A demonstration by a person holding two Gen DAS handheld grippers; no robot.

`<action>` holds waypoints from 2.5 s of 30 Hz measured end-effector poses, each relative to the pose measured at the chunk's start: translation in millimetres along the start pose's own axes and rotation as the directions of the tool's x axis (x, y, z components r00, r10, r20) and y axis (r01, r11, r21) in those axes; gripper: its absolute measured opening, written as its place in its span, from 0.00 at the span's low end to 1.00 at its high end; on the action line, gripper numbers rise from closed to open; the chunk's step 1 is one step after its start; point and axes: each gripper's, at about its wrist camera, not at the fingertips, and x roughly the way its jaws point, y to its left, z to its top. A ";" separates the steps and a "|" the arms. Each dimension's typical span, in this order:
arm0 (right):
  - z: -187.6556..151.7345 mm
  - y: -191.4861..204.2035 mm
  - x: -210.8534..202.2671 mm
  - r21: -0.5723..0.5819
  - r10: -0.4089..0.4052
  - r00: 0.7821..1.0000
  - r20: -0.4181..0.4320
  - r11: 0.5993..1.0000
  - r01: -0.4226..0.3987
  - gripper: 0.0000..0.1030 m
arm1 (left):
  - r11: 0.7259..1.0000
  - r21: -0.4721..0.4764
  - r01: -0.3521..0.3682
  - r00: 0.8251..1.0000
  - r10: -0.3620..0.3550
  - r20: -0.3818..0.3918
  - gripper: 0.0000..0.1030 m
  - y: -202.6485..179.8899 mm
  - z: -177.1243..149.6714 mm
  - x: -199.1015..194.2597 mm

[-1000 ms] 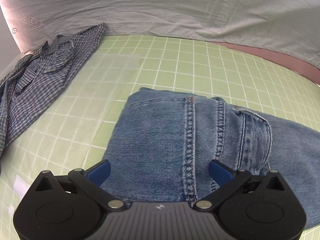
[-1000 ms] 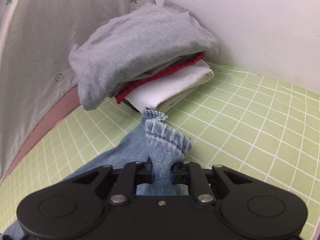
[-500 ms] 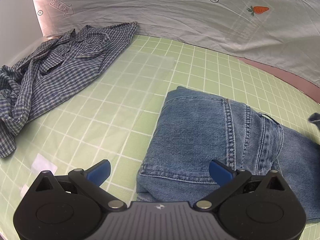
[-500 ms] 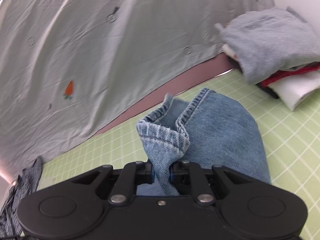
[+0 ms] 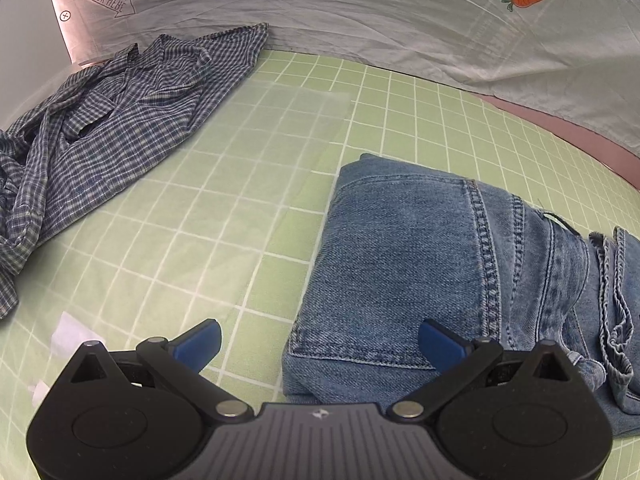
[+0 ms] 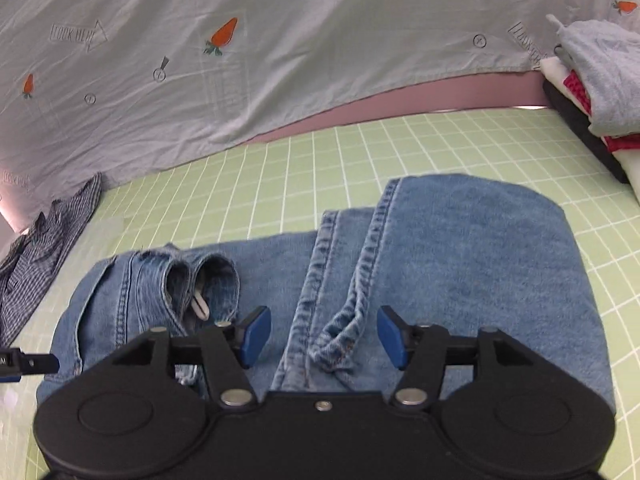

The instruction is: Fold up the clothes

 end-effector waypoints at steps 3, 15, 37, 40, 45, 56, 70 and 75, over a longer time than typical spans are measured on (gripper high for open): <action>5.8 -2.8 14.0 0.001 -0.057 0.998 -0.016 0.998 0.057 0.49 | 1.000 0.014 0.000 1.000 0.001 -0.027 1.00 -1.6 2.2 10.3; 5.0 5.2 64.6 -0.078 -0.173 0.980 -0.094 0.983 0.166 0.30 | 0.999 0.018 0.043 0.997 -0.042 -0.063 1.00 1.8 4.3 27.1; -8.2 30.9 28.4 -0.166 -0.088 0.993 -0.074 0.983 0.075 0.54 | 0.999 -0.008 0.047 0.996 -0.048 -0.073 1.00 3.0 4.2 29.1; -4.0 34.6 43.5 -0.163 -0.107 0.990 -0.089 0.982 0.091 0.62 | 0.999 -0.010 0.045 0.996 -0.045 -0.074 1.00 2.6 4.2 29.0; -8.5 40.4 69.1 -0.194 -0.168 0.978 -0.122 0.971 0.142 0.69 | 0.999 -0.014 0.040 0.996 -0.041 -0.076 1.00 1.9 4.1 28.9; -9.9 21.5 50.7 -0.131 -0.096 0.993 -0.067 0.988 0.087 0.10 | 0.999 -0.016 0.047 0.995 -0.048 -0.083 1.00 3.9 4.8 30.8; -33.5 61.3 43.0 -0.287 -0.011 0.994 -0.109 0.958 -0.021 0.11 | 0.995 -0.068 0.071 0.993 -0.078 -0.093 1.00 9.6 3.7 34.9; -26.5 52.8 36.2 -0.237 -0.043 0.995 -0.093 0.971 0.019 0.56 | 0.993 -0.079 0.087 0.991 -0.095 -0.098 1.00 12.3 4.0 36.1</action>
